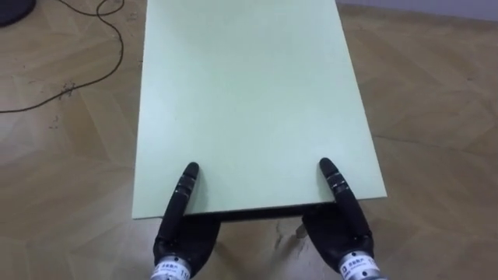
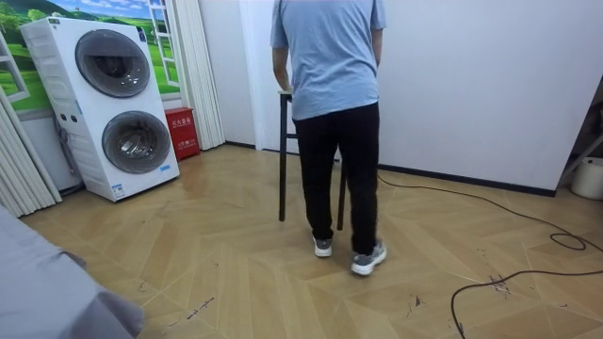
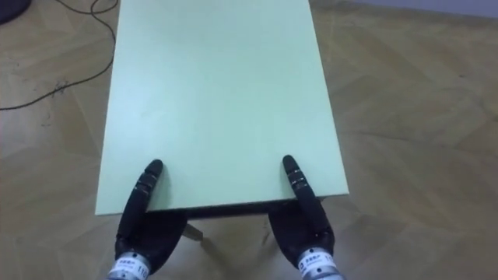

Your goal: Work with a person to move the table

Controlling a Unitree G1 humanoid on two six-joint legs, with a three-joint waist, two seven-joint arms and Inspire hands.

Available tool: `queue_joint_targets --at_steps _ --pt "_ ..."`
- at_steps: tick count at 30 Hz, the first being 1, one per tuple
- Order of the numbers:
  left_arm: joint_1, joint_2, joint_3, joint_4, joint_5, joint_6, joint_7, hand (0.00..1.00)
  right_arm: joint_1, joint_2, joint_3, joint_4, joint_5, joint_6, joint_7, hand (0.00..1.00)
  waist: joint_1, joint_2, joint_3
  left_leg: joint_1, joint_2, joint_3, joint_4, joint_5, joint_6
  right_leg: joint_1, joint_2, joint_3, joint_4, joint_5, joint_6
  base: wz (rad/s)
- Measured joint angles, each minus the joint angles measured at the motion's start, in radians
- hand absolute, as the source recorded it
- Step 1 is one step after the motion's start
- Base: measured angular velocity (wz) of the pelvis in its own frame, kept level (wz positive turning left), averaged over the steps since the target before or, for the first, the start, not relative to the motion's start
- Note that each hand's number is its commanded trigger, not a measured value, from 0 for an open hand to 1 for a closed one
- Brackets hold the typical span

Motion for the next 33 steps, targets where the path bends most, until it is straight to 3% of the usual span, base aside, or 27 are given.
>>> queue_joint_targets --at_steps 1,2,3,4,5,6,12,14,16,17,18,19,20,24,28,31,33 --pt "0.000 0.001 0.002 0.000 -0.002 -0.003 0.000 1.00 -0.004 0.001 0.000 0.000 -0.005 0.001 0.000 1.00 -0.001 -0.001 -0.0005 -0.007 -0.005 -0.016 0.002 0.002 -0.004 -0.013 0.013 0.019 -0.053 0.016 -0.009 0.43" --pt "-0.003 -0.017 0.007 0.008 -0.003 -0.001 0.003 1.00 -0.004 -0.007 -0.007 -0.002 -0.008 -0.001 0.000 1.00 -0.026 0.025 -0.0048 -0.022 -0.008 -0.023 0.002 0.004 -0.015 -0.005 0.016 -0.014 -0.054 0.045 -0.014 0.66" --pt "-0.004 -0.021 0.005 0.008 -0.003 0.001 0.003 1.00 -0.005 -0.008 -0.007 -0.005 -0.002 -0.002 0.000 1.00 -0.036 0.028 -0.0050 -0.020 0.008 0.060 -0.013 0.013 -0.016 0.004 0.011 -0.067 -0.055 0.046 -0.014 0.81" --pt "-0.005 -0.021 0.003 0.008 -0.001 0.003 0.003 1.00 -0.005 -0.010 -0.007 -0.005 0.000 -0.002 0.000 1.00 -0.043 0.028 -0.0049 -0.017 0.017 0.108 -0.017 0.020 -0.014 0.010 0.010 -0.086 -0.056 0.046 -0.014 0.78" --pt "-0.005 -0.021 0.002 0.008 0.001 0.004 0.004 1.00 -0.003 -0.009 -0.007 -0.005 0.001 -0.004 0.000 1.00 -0.061 0.027 -0.0043 -0.011 0.032 0.186 -0.029 0.030 -0.009 0.021 0.009 -0.114 -0.056 0.045 -0.014 0.73" --pt "-0.005 -0.020 0.003 0.009 0.001 0.005 0.004 1.00 -0.002 -0.007 -0.007 -0.005 -0.001 -0.005 0.000 1.00 -0.067 0.024 -0.0025 -0.006 0.036 0.212 -0.037 0.040 -0.007 0.027 0.008 -0.137 -0.056 0.045 -0.014 0.63" --pt "-0.009 -0.021 0.001 0.011 0.001 0.005 0.008 1.00 -0.001 -0.007 -0.007 -0.008 -0.001 -0.008 -0.002 1.00 -0.075 0.025 -0.0028 -0.022 0.014 0.201 -0.045 0.049 0.008 0.042 -0.006 -0.216 -0.033 0.041 -0.007 0.44" --pt "-0.014 -0.022 -0.004 0.011 0.001 0.005 0.014 1.00 0.001 -0.007 -0.011 -0.008 0.003 -0.009 -0.002 1.00 -0.086 0.023 -0.0018 -0.018 -0.004 0.164 -0.057 0.055 0.018 0.035 -0.023 -0.226 0.024 0.030 0.010 0.67" --pt "-0.024 -0.021 -0.019 0.012 0.001 0.005 0.026 1.00 0.002 -0.007 -0.019 -0.008 0.007 -0.009 -0.006 1.00 -0.088 0.022 0.0015 -0.015 -0.010 0.084 -0.056 0.058 0.023 -0.023 -0.042 -0.169 0.147 0.018 0.013 0.70" --pt "-0.028 -0.017 -0.026 0.012 0.001 -0.003 0.029 1.00 0.008 -0.001 -0.022 -0.008 0.002 -0.008 -0.007 1.00 -0.097 0.021 0.0011 -0.024 -0.022 -0.012 -0.048 0.059 0.021 -0.044 -0.024 -0.081 0.122 -0.017 0.001 0.65" --pt "-0.030 -0.014 -0.027 0.012 0.000 -0.017 0.029 1.00 0.005 0.008 -0.021 -0.009 -0.009 -0.008 -0.007 1.00 -0.099 0.020 0.0013 -0.038 -0.040 -0.078 -0.047 0.062 0.014 -0.064 0.004 -0.015 0.016 -0.019 -0.011 0.66" --pt "-0.033 -0.013 -0.027 0.012 0.000 -0.020 0.029 1.00 0.004 0.010 -0.021 -0.011 -0.009 -0.009 -0.007 1.00 -0.102 0.018 0.0001 -0.042 -0.055 -0.099 -0.047 0.064 0.011 -0.066 0.008 0.018 -0.025 0.007 -0.008 0.93" --pt "-0.037 -0.012 -0.032 0.015 0.000 -0.018 0.033 1.00 0.010 0.011 -0.019 -0.013 -0.006 -0.019 -0.007 1.00 -0.119 0.023 -0.0003 -0.039 -0.074 -0.125 -0.053 0.069 0.008 -0.053 -0.001 0.007 -0.012 0.033 -0.016 0.89" --pt "-0.038 0.000 -0.039 0.016 0.001 -0.019 0.036 1.00 0.016 0.002 -0.014 -0.010 0.019 -0.022 -0.007 1.00 -0.114 0.023 0.0017 -0.014 -0.064 -0.063 -0.085 0.083 0.004 -0.001 0.006 -0.054 -0.040 0.033 -0.016 0.57" --pt "-0.031 0.003 -0.037 0.016 0.001 -0.019 0.036 1.00 0.020 -0.003 -0.004 -0.010 0.029 -0.024 -0.010 1.00 -0.097 0.022 0.0025 -0.003 -0.066 -0.054 -0.092 0.083 0.004 0.023 0.008 -0.057 -0.057 0.033 -0.015 0.17" --pt "-0.024 0.004 -0.041 0.017 0.002 -0.014 0.036 1.00 0.035 -0.005 -0.004 -0.010 0.033 -0.028 -0.010 1.00 -0.112 0.017 0.0054 -0.005 -0.065 -0.023 -0.083 0.086 0.010 0.051 0.007 -0.102 -0.059 0.033 -0.015 0.50" --pt "-0.026 0.010 -0.043 0.021 0.001 -0.008 0.036 1.00 0.045 -0.004 -0.005 -0.010 0.039 -0.028 -0.010 1.00 -0.137 0.011 0.0080 -0.006 -0.054 0.067 -0.082 0.095 0.025 0.084 0.006 -0.134 -0.073 0.031 -0.012 0.74"
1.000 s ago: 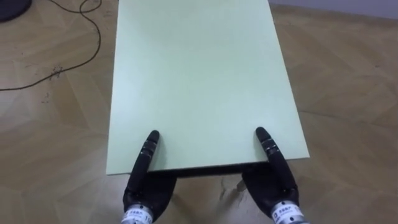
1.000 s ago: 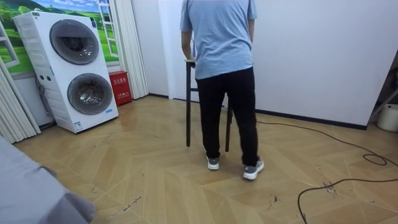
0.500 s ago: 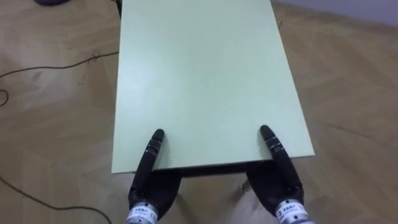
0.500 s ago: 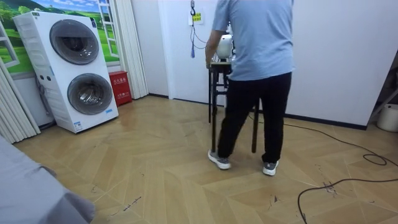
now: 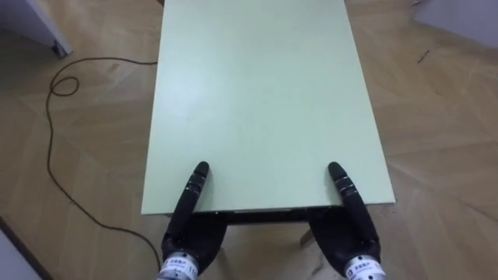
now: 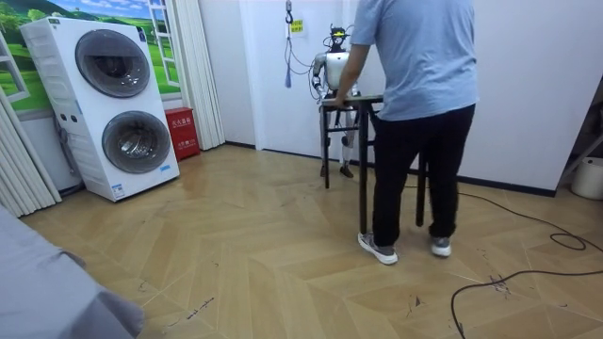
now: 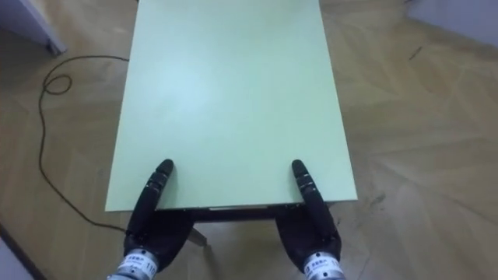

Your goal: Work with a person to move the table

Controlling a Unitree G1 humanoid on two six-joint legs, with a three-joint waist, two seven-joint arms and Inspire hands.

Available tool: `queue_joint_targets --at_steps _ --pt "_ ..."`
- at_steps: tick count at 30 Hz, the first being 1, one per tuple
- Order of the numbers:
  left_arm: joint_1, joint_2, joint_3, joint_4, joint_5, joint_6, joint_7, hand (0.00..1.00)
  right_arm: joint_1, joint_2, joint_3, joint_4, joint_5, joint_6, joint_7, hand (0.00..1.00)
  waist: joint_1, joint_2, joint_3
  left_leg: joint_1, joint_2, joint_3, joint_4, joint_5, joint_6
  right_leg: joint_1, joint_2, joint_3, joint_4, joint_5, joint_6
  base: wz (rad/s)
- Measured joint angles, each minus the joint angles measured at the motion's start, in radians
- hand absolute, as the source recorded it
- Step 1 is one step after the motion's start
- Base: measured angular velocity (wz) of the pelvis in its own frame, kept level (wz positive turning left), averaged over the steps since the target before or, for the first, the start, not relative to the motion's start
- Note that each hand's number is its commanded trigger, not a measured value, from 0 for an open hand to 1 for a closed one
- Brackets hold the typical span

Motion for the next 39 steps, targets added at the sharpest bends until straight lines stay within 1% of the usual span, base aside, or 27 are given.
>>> queue_joint_targets --at_steps 1,3,4,7,8,9,11,13,15,16,17,18,19,20,22,23,26,28,29,31,33,34,35,36,37,38,39 --pt "-0.001 0.002 0.001 0.000 -0.001 0.002 0.000 1.00 0.000 0.001 0.000 0.000 0.000 0.000 0.000 1.00 0.000 -0.001 0.0000 -0.003 0.003 0.017 0.002 0.002 0.003 0.001 0.000 -0.004 0.000 -0.001 0.002 0.54" --pt "-0.007 0.005 0.001 0.000 -0.001 0.005 0.000 1.00 -0.001 0.002 -0.001 -0.001 0.002 0.000 0.000 1.00 0.002 0.000 -0.0006 -0.022 0.000 0.018 0.013 0.006 0.010 0.004 0.000 -0.025 0.000 -0.007 0.010 0.44" --pt "-0.007 0.004 0.000 0.000 -0.001 0.005 0.000 1.00 -0.001 0.002 -0.001 -0.001 0.003 0.000 -0.001 1.00 0.002 0.000 -0.0009 -0.025 0.000 0.018 0.013 0.008 0.013 0.004 0.000 -0.027 0.000 -0.007 0.011 0.47" --pt "-0.007 0.001 -0.006 0.011 -0.002 0.004 0.000 1.00 -0.001 0.002 0.001 -0.004 -0.011 -0.001 -0.004 1.00 0.001 0.001 -0.0014 -0.035 0.000 0.031 0.017 0.015 0.023 0.012 -0.003 -0.064 0.003 -0.007 0.011 0.39" --pt "-0.008 -0.008 -0.007 0.019 -0.003 0.003 0.000 1.00 -0.001 0.000 0.000 -0.004 -0.019 -0.005 -0.006 1.00 0.001 0.001 -0.0015 -0.039 -0.002 0.029 0.023 0.015 0.027 0.013 -0.005 -0.074 0.009 -0.007 0.011 0.34" --pt "-0.011 -0.015 -0.009 0.024 -0.003 0.002 0.000 1.00 -0.001 0.000 -0.004 -0.005 -0.025 -0.012 -0.007 1.00 0.000 0.002 -0.0012 -0.051 -0.005 0.011 0.037 0.012 0.032 0.013 -0.004 -0.078 0.015 -0.007 0.011 0.35" --pt "-0.014 -0.016 -0.013 0.025 -0.003 0.001 0.000 1.00 -0.001 -0.002 -0.015 -0.005 -0.021 -0.012 -0.009 1.00 0.002 0.005 -0.0013 -0.065 -0.016 -0.017 0.046 0.003 0.033 0.010 -0.008 -0.081 0.029 -0.012 0.019 0.38" --pt "-0.017 -0.017 -0.016 0.024 -0.008 0.000 0.000 1.00 -0.001 -0.003 -0.020 -0.008 -0.022 -0.012 -0.009 1.00 0.003 0.008 -0.0021 -0.072 -0.039 -0.063 0.046 0.006 0.039 -0.001 -0.017 -0.059 0.056 -0.024 0.031 0.35" --pt "-0.020 -0.014 -0.018 0.025 -0.008 0.000 0.000 1.00 0.000 -0.002 -0.020 -0.009 -0.022 -0.011 -0.009 1.00 0.004 0.013 -0.0028 -0.076 -0.086 -0.160 0.052 0.016 0.054 -0.007 -0.023 -0.013 0.085 -0.037 0.035 0.40" --pt "-0.021 -0.014 -0.018 0.025 -0.008 0.000 0.000 1.00 0.001 -0.003 -0.020 -0.009 -0.022 -0.010 -0.009 1.00 0.002 0.015 -0.0026 -0.075 -0.095 -0.184 0.052 0.019 0.057 -0.008 -0.023 -0.001 0.092 -0.037 0.035 0.46" --pt "-0.021 -0.009 -0.019 0.025 -0.008 0.000 0.000 1.00 0.006 -0.001 -0.020 -0.009 -0.022 -0.010 -0.009 1.00 0.002 0.017 -0.0031 -0.075 -0.110 -0.224 0.052 0.026 0.062 -0.006 -0.022 0.023 0.096 -0.038 0.035 0.48" --pt "-0.021 -0.001 -0.025 0.025 -0.008 0.000 0.000 1.00 0.014 0.000 -0.020 -0.009 -0.021 -0.008 -0.009 1.00 0.002 0.017 -0.0031 -0.075 -0.121 -0.244 0.052 0.033 0.062 -0.004 -0.021 0.042 0.097 -0.039 0.036 0.47" --pt "-0.021 0.003 -0.028 0.025 -0.009 0.001 0.000 1.00 0.017 0.000 -0.020 -0.009 -0.020 -0.006 -0.009 1.00 0.002 0.017 -0.0031 -0.076 -0.124 -0.251 0.052 0.036 0.063 -0.004 -0.021 0.045 0.099 -0.040 0.037 0.45" --pt "-0.021 0.010 -0.031 0.025 -0.010 0.001 0.001 1.00 0.021 0.001 -0.020 -0.008 -0.018 -0.003 -0.009 1.00 0.003 0.017 -0.0033 -0.076 -0.137 -0.266 0.051 0.042 0.068 -0.001 -0.021 0.051 0.102 -0.041 0.038 0.40" --pt "-0.021 0.011 -0.033 0.025 -0.010 0.001 0.008 1.00 0.022 0.003 -0.020 -0.009 -0.017 -0.003 -0.009 1.00 0.005 0.016 -0.0030 -0.074 -0.140 -0.284 0.049 0.049 0.070 -0.004 -0.019 0.075 0.104 -0.043 0.038 0.34" --pt "-0.021 0.010 -0.033 0.025 -0.010 0.001 0.012 1.00 0.022 0.002 -0.021 -0.009 -0.018 -0.003 -0.011 1.00 0.010 0.014 -0.0038 -0.072 -0.145 -0.291 0.049 0.054 0.071 -0.001 -0.018 0.100 0.096 -0.045 0.038 0.22" --pt "-0.021 0.006 -0.033 0.024 -0.009 -0.001 0.012 1.00 0.016 -0.001 -0.021 -0.009 -0.017 -0.003 -0.014 1.00 0.037 0.008 -0.0023 -0.068 -0.154 -0.289 0.041 0.067 0.071 0.024 -0.014 0.126 0.048 -0.045 0.038 0.13" --pt "-0.022 0.009 -0.031 0.024 -0.009 -0.003 0.013 1.00 0.014 -0.002 -0.017 -0.009 -0.012 -0.003 -0.018 1.00 0.058 0.002 -0.0016 -0.068 -0.155 -0.288 0.040 0.068 0.069 0.035 -0.011 0.125 0.028 -0.045 0.038 0.10" --pt "-0.021 0.011 -0.031 0.024 -0.010 -0.004 0.013 1.00 0.013 -0.002 -0.016 -0.009 -0.011 0.000 -0.020 1.00 0.066 -0.002 -0.0008 -0.068 -0.163 -0.292 0.032 0.070 0.066 0.042 -0.008 0.118 0.015 -0.043 0.036 0.25" --pt "-0.021 0.009 -0.033 0.024 -0.011 -0.005 0.016 1.00 0.010 -0.005 -0.017 -0.009 -0.011 0.000 -0.023 1.00 0.070 -0.007 -0.0011 -0.069 -0.173 -0.323 0.019 0.083 0.059 0.050 -0.005 0.090 0.007 -0.042 0.034 0.45" --pt "-0.021 0.002 -0.035 0.020 -0.011 -0.014 0.017 1.00 0.002 -0.008 -0.017 -0.011 -0.013 0.000 -0.024 1.00 0.073 -0.012 -0.0041 -0.068 -0.172 -0.317 -0.041 0.138 0.053 0.048 0.002 0.064 -0.021 -0.031 0.016 0.63" --pt "-0.023 0.001 -0.035 0.018 -0.011 -0.016 0.017 1.00 -0.001 -0.010 -0.018 -0.012 -0.012 -0.001 -0.024 1.00 0.069 -0.014 -0.0048 -0.068 -0.171 -0.302 -0.064 0.155 0.053 0.047 0.003 0.061 -0.027 -0.031 0.016 0.94" --pt "-0.028 0.000 -0.033 0.016 -0.011 -0.017 0.017 1.00 -0.007 -0.012 -0.022 -0.014 -0.011 -0.001 -0.024 1.00 0.053 -0.015 -0.0049 -0.070 -0.159 -0.214 -0.103 0.180 0.045 0.052 0.003 0.034 -0.038 -0.031 0.016 0.97" --pt "-0.032 0.001 -0.031 0.014 -0.011 -0.019 0.018 1.00 -0.011 -0.010 -0.024 -0.014 -0.011 0.000 -0.024 1.00 0.044 -0.020 -0.0023 -0.082 -0.125 -0.084 -0.088 0.157 0.016 0.056 -0.014 -0.013 -0.049 -0.031 0.016 0.82" --pt "-0.031 0.000 -0.026 0.014 -0.011 -0.020 0.018 1.00 -0.016 -0.009 -0.023 -0.012 -0.012 0.003 -0.030 1.00 0.046 -0.024 0.0000 -0.102 -0.100 -0.015 -0.024 0.109 -0.004 0.061 -0.018 -0.034 -0.051 -0.031 0.016 0.20" --pt "-0.016 0.000 -0.017 0.012 -0.012 -0.023 0.018 1.00 -0.019 0.000 -0.021 -0.012 -0.023 0.017 -0.049 1.00 0.069 -0.022 -0.0008 -0.125 -0.009 0.092 0.191 -0.027 0.003 0.072 -0.010 -0.075 -0.038 -0.031 0.016 -0.31" --pt "-0.005 0.001 -0.012 0.009 -0.020 -0.023 0.018 1.00 -0.023 0.009 -0.021 -0.012 -0.033 0.030 -0.061 1.00 0.089 -0.002 -0.0037 -0.123 0.090 0.117 0.333 -0.127 -0.002 0.077 0.012 -0.105 -0.007 -0.032 0.016 -0.33"
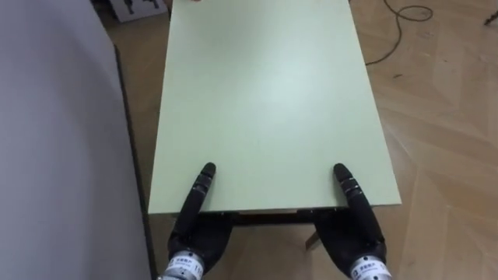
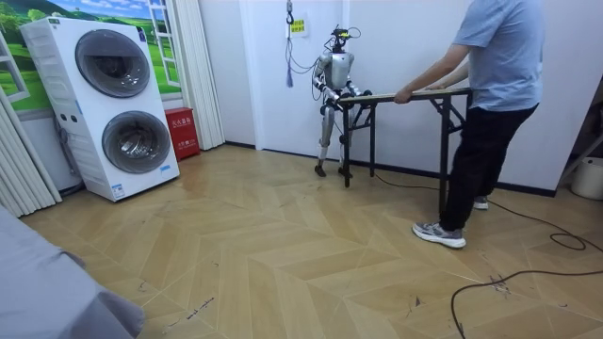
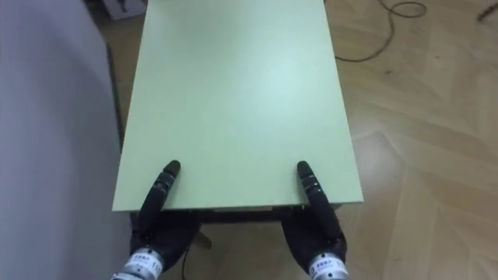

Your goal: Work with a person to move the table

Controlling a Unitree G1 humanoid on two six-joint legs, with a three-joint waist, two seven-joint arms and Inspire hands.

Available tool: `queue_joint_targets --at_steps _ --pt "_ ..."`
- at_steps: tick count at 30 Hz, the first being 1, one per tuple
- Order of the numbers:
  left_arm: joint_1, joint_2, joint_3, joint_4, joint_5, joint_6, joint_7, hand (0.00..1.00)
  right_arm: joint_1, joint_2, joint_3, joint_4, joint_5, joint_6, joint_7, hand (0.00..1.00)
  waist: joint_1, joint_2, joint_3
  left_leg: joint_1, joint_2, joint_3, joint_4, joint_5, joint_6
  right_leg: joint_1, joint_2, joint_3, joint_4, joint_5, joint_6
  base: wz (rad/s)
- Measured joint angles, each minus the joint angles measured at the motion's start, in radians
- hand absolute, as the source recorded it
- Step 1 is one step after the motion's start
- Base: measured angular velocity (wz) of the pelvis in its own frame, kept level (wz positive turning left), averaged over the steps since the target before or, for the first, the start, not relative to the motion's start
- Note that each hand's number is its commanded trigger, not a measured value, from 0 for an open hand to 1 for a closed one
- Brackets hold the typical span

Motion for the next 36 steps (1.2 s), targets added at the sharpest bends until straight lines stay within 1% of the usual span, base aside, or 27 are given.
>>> queue_joint_targets --at_steps 1,2,3,4,5,6,7,8,9,10,12,13,17,19,20,22,23,25,27,30,33,36 --pt "-0.001 -0.001 0.002 0.000 -0.001 0.002 0.000 1.00 -0.004 0.000 0.000 0.000 -0.001 0.002 -0.003 1.00 0.000 0.016 0.0022 -0.002 0.031 -0.008 0.036 -0.031 -0.006 -0.001 0.012 -0.011 0.025 -0.002 0.001 0.15" --pt "-0.008 -0.005 0.001 0.002 0.004 0.013 0.004 1.00 -0.006 0.000 -0.004 0.000 -0.001 0.002 -0.007 1.00 -0.011 0.027 0.0039 0.001 0.020 -0.027 0.013 -0.045 0.015 -0.015 0.025 -0.013 0.083 -0.010 0.003 0.85" --pt "-0.020 -0.007 -0.002 0.002 0.013 0.014 0.012 1.00 -0.002 0.006 -0.012 0.000 -0.003 0.002 -0.007 1.00 -0.045 0.011 0.0038 0.029 -0.016 -0.074 -0.060 -0.035 0.051 -0.055 0.007 0.032 0.139 -0.022 -0.002 0.98" --pt "-0.024 -0.005 -0.003 0.001 0.014 0.013 0.015 1.00 -0.002 0.008 -0.012 0.000 -0.003 0.002 -0.007 1.00 -0.056 0.002 0.0014 0.033 -0.033 -0.085 -0.088 -0.015 0.059 -0.081 0.002 0.088 0.153 -0.038 -0.005 0.76" --pt "-0.033 -0.007 -0.005 0.000 0.014 0.012 0.016 1.00 -0.007 0.005 -0.016 -0.004 -0.003 0.002 -0.007 1.00 -0.058 0.005 0.0012 0.034 -0.056 -0.110 -0.129 0.009 0.067 -0.135 0.006 0.172 0.134 -0.054 -0.011 0.30" --pt "-0.035 -0.009 -0.008 -0.004 0.014 0.008 0.016 1.00 -0.010 0.000 -0.017 -0.007 0.002 0.002 -0.007 1.00 -0.057 0.011 0.0006 0.034 -0.072 -0.113 -0.153 0.020 0.074 -0.191 0.003 0.221 0.111 -0.049 -0.009 0.21" --pt "-0.036 -0.007 -0.009 -0.005 0.013 0.008 0.016 1.00 -0.010 -0.001 -0.017 -0.008 0.003 0.002 -0.007 1.00 -0.058 0.013 0.0014 0.035 -0.079 -0.115 -0.155 0.021 0.077 -0.216 -0.001 0.236 0.110 -0.023 -0.002 0.35" --pt "-0.035 -0.002 -0.018 -0.003 0.007 0.006 0.016 1.00 -0.004 -0.005 -0.016 -0.008 0.008 0.000 -0.007 1.00 -0.069 0.022 -0.0025 0.041 -0.094 -0.124 -0.162 0.024 0.081 -0.235 -0.008 0.234 0.139 0.007 -0.004 0.31" --pt "-0.035 0.004 -0.021 -0.003 0.002 0.004 0.016 1.00 -0.008 -0.012 -0.013 -0.008 0.012 -0.001 -0.007 1.00 -0.062 0.027 -0.0048 0.046 -0.104 -0.121 -0.179 0.029 0.081 -0.234 -0.021 0.219 0.150 0.006 -0.005 0.26" --pt "-0.036 0.004 -0.021 -0.004 0.003 0.000 0.016 1.00 -0.011 -0.014 -0.011 -0.008 0.014 -0.003 -0.006 1.00 -0.056 0.031 -0.0043 0.046 -0.106 -0.120 -0.187 0.033 0.083 -0.231 -0.024 0.215 0.150 0.007 -0.004 0.09" --pt "-0.035 0.005 -0.022 -0.002 0.005 -0.006 0.016 1.00 -0.010 -0.014 0.001 -0.008 0.020 -0.011 -0.005 1.00 -0.052 0.033 -0.0050 0.062 -0.115 -0.121 -0.212 0.039 0.085 -0.223 -0.035 0.198 0.158 0.007 -0.003 0.19" --pt "-0.034 0.005 -0.022 -0.002 0.005 -0.005 0.016 1.00 -0.009 -0.014 0.001 -0.008 0.020 -0.011 -0.005 1.00 -0.050 0.033 -0.0050 0.066 -0.117 -0.125 -0.216 0.039 0.086 -0.221 -0.036 0.198 0.161 0.007 -0.003 0.20" --pt "-0.027 -0.003 -0.026 0.001 0.007 -0.001 0.016 1.00 -0.009 -0.020 0.000 -0.008 0.024 -0.013 -0.004 1.00 -0.031 0.032 -0.0051 0.075 -0.135 -0.136 -0.231 0.043 0.092 -0.211 -0.051 0.192 0.166 -0.001 0.010 0.16" --pt "-0.027 -0.001 -0.024 0.001 0.007 -0.001 0.016 1.00 -0.009 -0.020 0.001 -0.007 0.024 -0.013 -0.006 1.00 -0.028 0.031 -0.0050 0.081 -0.137 -0.136 -0.234 0.043 0.093 -0.200 -0.051 0.193 0.159 -0.002 0.011 0.26" --pt "-0.024 0.001 -0.022 0.001 0.007 -0.002 0.016 1.00 -0.005 -0.018 0.001 -0.007 0.023 -0.011 -0.009 1.00 -0.027 0.028 -0.0037 0.097 -0.140 -0.133 -0.243 0.046 0.096 -0.184 -0.051 0.199 0.145 -0.002 0.012 0.26" --pt "-0.016 -0.002 -0.023 0.001 0.008 -0.002 0.016 1.00 0.001 -0.016 0.003 -0.007 0.021 -0.010 -0.010 1.00 -0.026 0.027 -0.0034 0.115 -0.142 -0.128 -0.257 0.047 0.097 -0.164 -0.050 0.201 0.131 0.000 0.015 0.19" --pt "-0.012 0.000 -0.022 -0.001 0.007 -0.004 0.016 1.00 0.001 -0.016 0.006 -0.007 0.021 -0.010 -0.010 1.00 -0.019 0.025 -0.0034 0.121 -0.143 -0.127 -0.265 0.047 0.096 -0.160 -0.050 0.202 0.126 0.001 0.018 0.00" --pt "-0.009 -0.001 -0.024 -0.001 0.007 -0.004 0.016 1.00 0.001 -0.019 0.008 -0.007 0.022 -0.010 -0.010 1.00 -0.012 0.021 -0.0044 0.128 -0.144 -0.127 -0.270 0.047 0.096 -0.145 -0.047 0.203 0.104 0.005 0.022 0.00" --pt "-0.006 -0.002 -0.023 -0.001 0.008 -0.004 0.016 1.00 0.002 -0.019 0.010 -0.007 0.022 -0.010 -0.010 1.00 -0.009 0.009 -0.0041 0.135 -0.145 -0.125 -0.275 0.047 0.096 -0.122 -0.040 0.204 0.063 0.011 0.025 0.00" --pt "0.004 -0.002 -0.023 -0.001 0.008 -0.003 0.016 1.00 0.012 -0.019 0.012 -0.007 0.022 -0.009 -0.010 1.00 -0.009 0.006 -0.0040 0.152 -0.144 -0.123 -0.289 0.048 0.095 -0.096 -0.032 0.212 0.024 0.026 0.026 -0.04" --pt "0.010 0.002 -0.021 0.000 0.009 -0.003 0.016 1.00 0.013 -0.019 0.018 0.001 0.023 -0.009 -0.011 1.00 -0.009 0.005 -0.0034 0.158 -0.144 -0.116 -0.293 0.048 0.095 -0.094 -0.032 0.223 0.024 0.027 0.027 -0.07" --pt "0.012 0.006 -0.019 0.000 0.009 -0.001 0.018 1.00 0.015 -0.019 0.021 0.005 0.023 -0.009 -0.011 1.00 -0.010 0.004 -0.0025 0.160 -0.145 -0.118 -0.295 0.048 0.095 -0.092 -0.032 0.225 0.023 0.027 0.027 0.00"
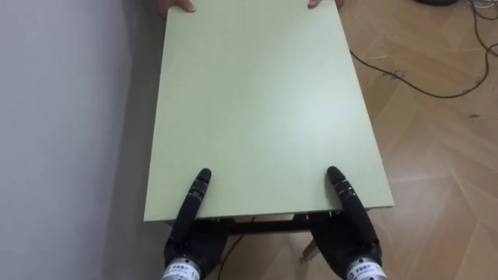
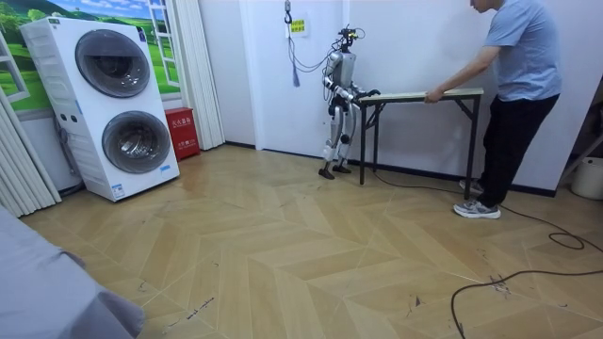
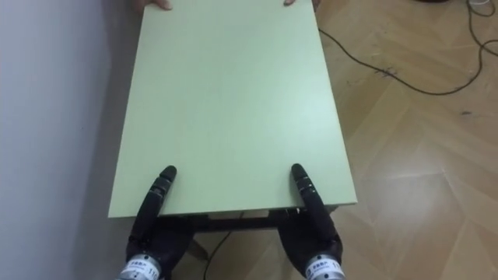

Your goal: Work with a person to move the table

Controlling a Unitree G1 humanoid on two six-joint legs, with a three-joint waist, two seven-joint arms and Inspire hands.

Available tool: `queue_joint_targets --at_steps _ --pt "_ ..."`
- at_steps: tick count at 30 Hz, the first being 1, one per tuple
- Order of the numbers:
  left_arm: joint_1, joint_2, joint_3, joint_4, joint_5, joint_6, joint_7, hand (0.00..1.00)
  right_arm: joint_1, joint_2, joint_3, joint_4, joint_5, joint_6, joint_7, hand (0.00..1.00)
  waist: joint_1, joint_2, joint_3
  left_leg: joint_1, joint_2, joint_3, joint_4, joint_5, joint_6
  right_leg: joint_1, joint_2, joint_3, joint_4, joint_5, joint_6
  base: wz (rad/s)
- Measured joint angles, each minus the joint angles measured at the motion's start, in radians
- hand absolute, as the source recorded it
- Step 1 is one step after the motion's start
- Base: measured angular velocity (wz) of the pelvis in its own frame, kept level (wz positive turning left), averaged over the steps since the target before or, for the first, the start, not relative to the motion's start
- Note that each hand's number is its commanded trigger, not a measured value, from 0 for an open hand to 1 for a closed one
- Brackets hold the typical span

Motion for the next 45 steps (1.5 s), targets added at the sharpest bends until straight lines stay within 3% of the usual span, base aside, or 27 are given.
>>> queue_joint_targets --at_steps 19,28,31,32,33,34,35,36,37,38,41,42,45 --pt "0.000 -0.002 0.001 0.045 0.010 0.002 0.010 1.00 -0.001 0.012 0.004 0.060 0.002 0.001 0.010 1.00 0.005 -0.004 0.0023 0.020 -0.012 -0.015 -0.027 0.000 0.000 0.013 -0.001 0.029 -0.015 0.000 0.000 0.02" --pt "-0.007 -0.006 0.017 0.065 0.013 0.032 0.009 1.00 -0.001 0.020 -0.001 0.086 0.002 0.003 0.020 1.00 0.001 -0.002 0.0017 0.041 -0.012 -0.012 -0.034 -0.001 -0.001 0.033 0.000 0.034 -0.016 0.000 0.000 -0.01" --pt "-0.006 -0.010 0.028 0.071 0.033 0.042 0.009 0.86 -0.001 0.020 -0.003 0.095 -0.001 0.004 0.029 1.00 0.001 -0.002 0.0014 0.049 -0.012 -0.009 -0.042 -0.001 -0.001 0.034 0.000 0.042 -0.016 0.000 0.000 -0.02" --pt "-0.006 -0.010 0.033 0.078 0.035 0.045 0.008 0.67 -0.001 0.020 -0.004 0.101 -0.001 0.007 0.029 1.00 0.001 -0.002 0.0008 0.059 -0.012 -0.009 -0.047 -0.001 -0.001 0.037 0.001 0.048 -0.016 0.000 0.000 0.00" --pt "-0.005 -0.010 0.037 0.084 0.044 0.047 0.007 0.61 -0.001 0.023 -0.005 0.108 -0.004 0.011 0.033 1.00 0.001 -0.001 0.0005 0.070 -0.012 -0.009 -0.058 -0.001 -0.002 0.043 0.002 0.051 -0.018 0.000 0.000 0.00" --pt "-0.004 -0.010 0.038 0.086 0.053 0.048 0.007 0.53 0.000 0.025 -0.005 0.110 -0.006 0.011 0.035 0.96 0.001 -0.001 -0.0003 0.074 -0.013 -0.009 -0.063 -0.002 -0.003 0.044 0.002 0.053 -0.018 0.000 0.000 0.00" --pt "-0.004 -0.010 0.038 0.087 0.065 0.051 0.007 0.23 0.000 0.026 -0.005 0.110 -0.008 0.011 0.035 0.66 0.001 -0.001 -0.0011 0.074 -0.013 -0.009 -0.063 -0.002 -0.003 0.043 0.003 0.056 -0.018 0.000 0.000 0.00" --pt "-0.005 -0.011 0.040 0.100 0.086 0.053 -0.011 0.12 0.000 0.030 -0.010 0.117 -0.012 0.010 0.043 0.57 0.002 -0.002 -0.0020 0.074 -0.013 -0.009 -0.064 -0.001 -0.003 0.043 0.003 0.057 -0.018 0.000 0.000 0.00" --pt "-0.005 -0.011 0.041 0.110 0.092 0.053 -0.028 0.00 0.001 0.035 -0.014 0.124 -0.017 0.010 0.050 0.33 0.002 -0.004 -0.0040 0.075 -0.013 -0.009 -0.064 -0.001 -0.003 0.044 0.003 0.057 -0.018 0.000 0.000 0.00" --pt "-0.005 -0.010 0.045 0.131 0.101 0.057 -0.061 0.00 0.001 0.045 -0.021 0.138 -0.025 0.011 0.061 0.00 0.002 -0.008 -0.0086 0.078 -0.012 -0.009 -0.063 -0.001 -0.003 0.046 0.003 0.056 -0.017 0.000 0.000 0.00" --pt "-0.021 0.018 0.043 0.203 0.235 0.065 -0.150 0.00 -0.001 0.047 -0.025 0.172 -0.032 0.012 0.100 0.00 0.003 -0.010 -0.0112 0.085 -0.012 -0.008 -0.063 -0.001 -0.003 0.051 0.003 0.061 -0.015 0.000 0.000 0.00" --pt "-0.033 0.034 0.036 0.229 0.293 0.068 -0.164 0.00 -0.002 0.044 -0.025 0.184 -0.047 0.013 0.125 0.00 0.003 -0.010 -0.0115 0.085 -0.012 -0.006 -0.063 -0.001 -0.003 0.051 0.002 0.065 -0.016 0.000 0.000 -0.03" --pt "-0.055 0.045 0.035 0.282 0.366 0.081 -0.185 0.00 -0.005 0.038 -0.031 0.185 -0.095 0.022 0.160 0.00 0.003 -0.009 -0.0119 0.088 -0.012 0.004 -0.065 -0.001 -0.003 0.051 0.003 0.082 -0.017 0.000 0.000 -0.11"
